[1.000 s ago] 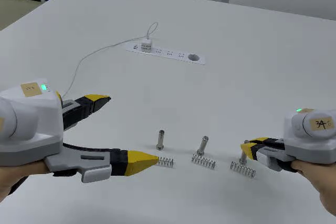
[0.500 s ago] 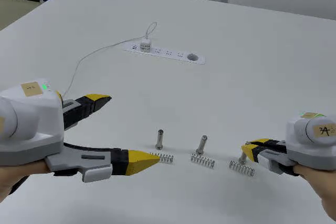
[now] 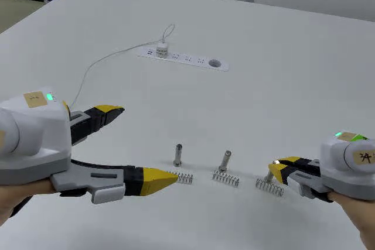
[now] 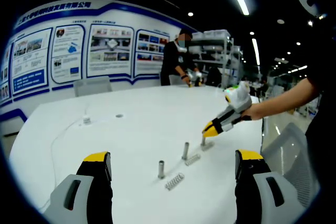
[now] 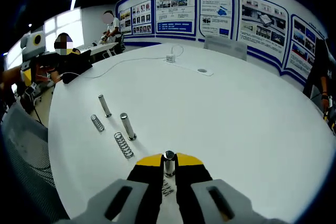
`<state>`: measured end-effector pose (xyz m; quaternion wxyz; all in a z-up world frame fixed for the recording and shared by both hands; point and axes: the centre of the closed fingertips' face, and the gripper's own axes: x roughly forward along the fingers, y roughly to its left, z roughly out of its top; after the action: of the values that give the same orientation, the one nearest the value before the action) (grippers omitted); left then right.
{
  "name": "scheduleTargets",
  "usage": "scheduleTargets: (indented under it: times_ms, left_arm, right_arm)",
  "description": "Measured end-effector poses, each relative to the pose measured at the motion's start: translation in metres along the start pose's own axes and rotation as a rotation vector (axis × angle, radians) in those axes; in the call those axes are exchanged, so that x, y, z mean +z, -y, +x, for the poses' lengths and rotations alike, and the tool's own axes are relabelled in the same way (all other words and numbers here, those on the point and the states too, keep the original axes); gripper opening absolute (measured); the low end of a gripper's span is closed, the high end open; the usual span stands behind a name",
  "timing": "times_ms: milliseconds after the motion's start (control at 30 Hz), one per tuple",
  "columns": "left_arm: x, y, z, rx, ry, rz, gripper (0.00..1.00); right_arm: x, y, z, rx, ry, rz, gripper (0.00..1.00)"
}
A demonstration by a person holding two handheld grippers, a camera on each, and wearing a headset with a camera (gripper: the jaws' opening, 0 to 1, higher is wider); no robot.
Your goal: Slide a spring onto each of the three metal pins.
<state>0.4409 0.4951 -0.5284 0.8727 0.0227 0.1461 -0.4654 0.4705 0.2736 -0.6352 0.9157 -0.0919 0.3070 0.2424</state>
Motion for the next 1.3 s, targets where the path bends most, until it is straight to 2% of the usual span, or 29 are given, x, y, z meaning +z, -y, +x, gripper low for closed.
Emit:
scheduleTargets:
  times_ms: [400,633,767,933,1067,1167,1300]
  left_arm:
    - [0.000,0.003,0.002,-0.009,0.000,0.003,1.00]
    - [-0.002,0.004,0.001,-0.011,-0.006,0.003,1.00]
    - [-0.002,0.002,0.001,-0.009,-0.004,-0.001,1.00]
    - [-0.004,0.000,0.002,-0.010,-0.009,-0.003,1.00]
    - [-0.006,0.000,0.004,-0.015,-0.017,-0.003,1.00]
    - [-0.007,0.001,0.005,-0.019,-0.023,-0.002,1.00]
    - [-0.008,0.000,0.004,-0.016,-0.032,-0.001,1.00]
  right_arm:
    - [-0.002,0.002,-0.006,-0.012,0.006,-0.005,0.09]
    - [0.001,0.003,-0.014,-0.008,0.021,0.001,0.14]
    - [-0.006,0.005,-0.019,0.006,0.020,-0.004,0.16]
    - [-0.026,-0.006,-0.020,0.097,-0.046,-0.037,0.19]
    - [-0.043,-0.017,-0.014,0.170,-0.122,-0.123,0.21]
    - [-0.051,-0.018,-0.009,0.190,-0.160,-0.165,0.21]
    - [-0.052,-0.015,-0.002,0.195,-0.177,-0.183,0.21]
